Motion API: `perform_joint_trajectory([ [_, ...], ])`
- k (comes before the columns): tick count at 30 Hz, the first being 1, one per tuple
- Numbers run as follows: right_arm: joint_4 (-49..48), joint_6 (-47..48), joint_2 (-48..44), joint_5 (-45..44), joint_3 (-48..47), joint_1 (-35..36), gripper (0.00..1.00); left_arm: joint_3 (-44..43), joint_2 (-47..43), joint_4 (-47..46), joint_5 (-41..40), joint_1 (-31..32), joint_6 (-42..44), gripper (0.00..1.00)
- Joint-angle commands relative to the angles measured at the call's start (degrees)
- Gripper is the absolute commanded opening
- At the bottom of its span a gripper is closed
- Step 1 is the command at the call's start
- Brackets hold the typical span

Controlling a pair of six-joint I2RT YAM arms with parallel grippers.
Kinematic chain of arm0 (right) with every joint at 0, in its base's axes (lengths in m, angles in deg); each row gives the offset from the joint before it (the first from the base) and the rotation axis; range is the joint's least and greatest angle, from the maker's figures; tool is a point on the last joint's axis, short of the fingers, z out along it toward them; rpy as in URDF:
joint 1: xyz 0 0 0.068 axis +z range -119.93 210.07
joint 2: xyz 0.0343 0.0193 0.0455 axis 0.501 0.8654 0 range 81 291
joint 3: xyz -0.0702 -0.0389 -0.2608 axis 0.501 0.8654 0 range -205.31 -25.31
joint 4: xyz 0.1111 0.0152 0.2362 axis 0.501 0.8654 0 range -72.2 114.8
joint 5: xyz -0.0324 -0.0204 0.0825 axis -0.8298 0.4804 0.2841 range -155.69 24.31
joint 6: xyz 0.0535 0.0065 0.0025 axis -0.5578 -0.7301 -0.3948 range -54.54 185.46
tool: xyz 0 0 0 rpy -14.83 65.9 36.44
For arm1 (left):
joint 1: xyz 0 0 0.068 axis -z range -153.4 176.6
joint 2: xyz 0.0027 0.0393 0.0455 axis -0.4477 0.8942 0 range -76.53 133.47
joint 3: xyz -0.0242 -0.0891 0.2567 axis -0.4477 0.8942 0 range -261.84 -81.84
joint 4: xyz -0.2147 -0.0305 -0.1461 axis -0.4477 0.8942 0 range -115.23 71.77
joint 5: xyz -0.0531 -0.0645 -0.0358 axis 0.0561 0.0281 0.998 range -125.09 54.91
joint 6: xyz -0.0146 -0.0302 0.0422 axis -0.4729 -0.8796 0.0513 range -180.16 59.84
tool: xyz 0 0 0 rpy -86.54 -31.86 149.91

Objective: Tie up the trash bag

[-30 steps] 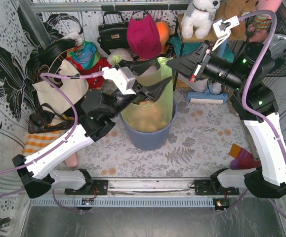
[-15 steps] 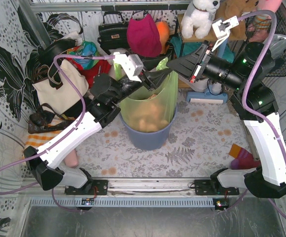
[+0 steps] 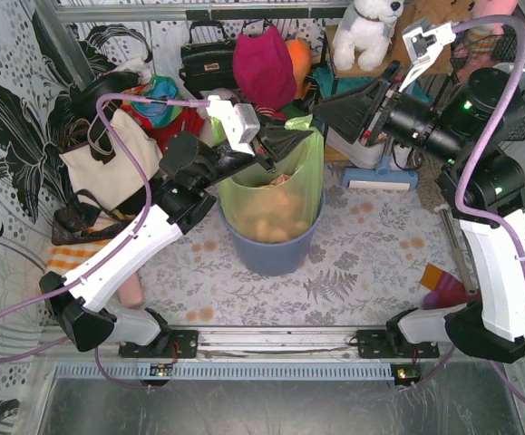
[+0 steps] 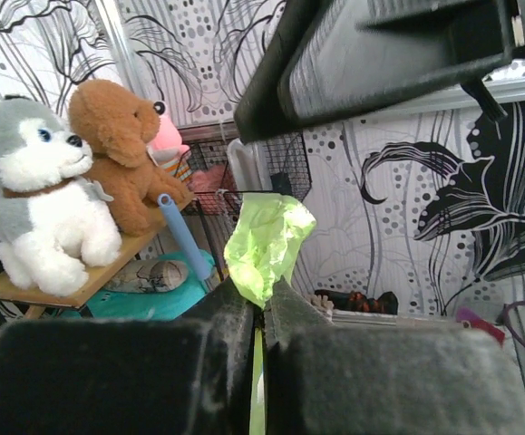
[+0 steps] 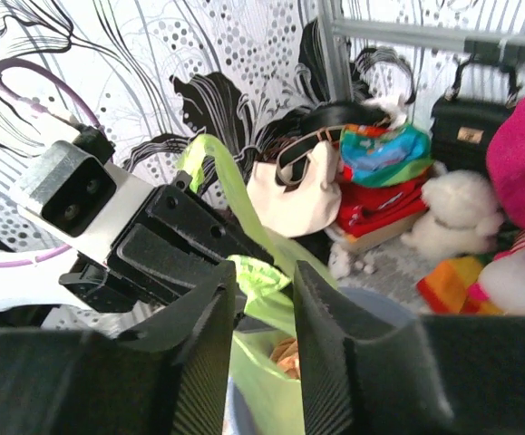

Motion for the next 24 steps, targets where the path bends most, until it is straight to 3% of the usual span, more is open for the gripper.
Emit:
perform_joint_trajectory([
  [1, 2.73, 10.16, 1.25, 0.96, -5.94, -0.17, 0.42, -2.6, -1.98, 2.46, 4.18, -0.25, 1.26, 0.09],
  [4, 6.8, 14.03, 5.56, 5.72, -13.68, -0.19, 0.58, -2.39, -2.57, 2.95, 3.98, -0.23, 1.69, 0.09],
  [8, 13.86, 16.07, 12.66, 8.29, -24.22, -0.1, 0.62, -2.67, -2.99, 3.74, 4.2, -0.24, 1.97, 0.12],
  [18, 15.35, 12.63, 13.41, 13.41, -20.09, -0.18, 0.52, -3.77, -3.1, 4.78, 3.77, -0.25, 2.74, 0.12],
  [24, 14.91, 11.36, 12.36, 13.74, -17.28, -0.14, 0.4, -4.2, -2.55, 5.81, 3.11, -0.27, 3.21, 0.12],
])
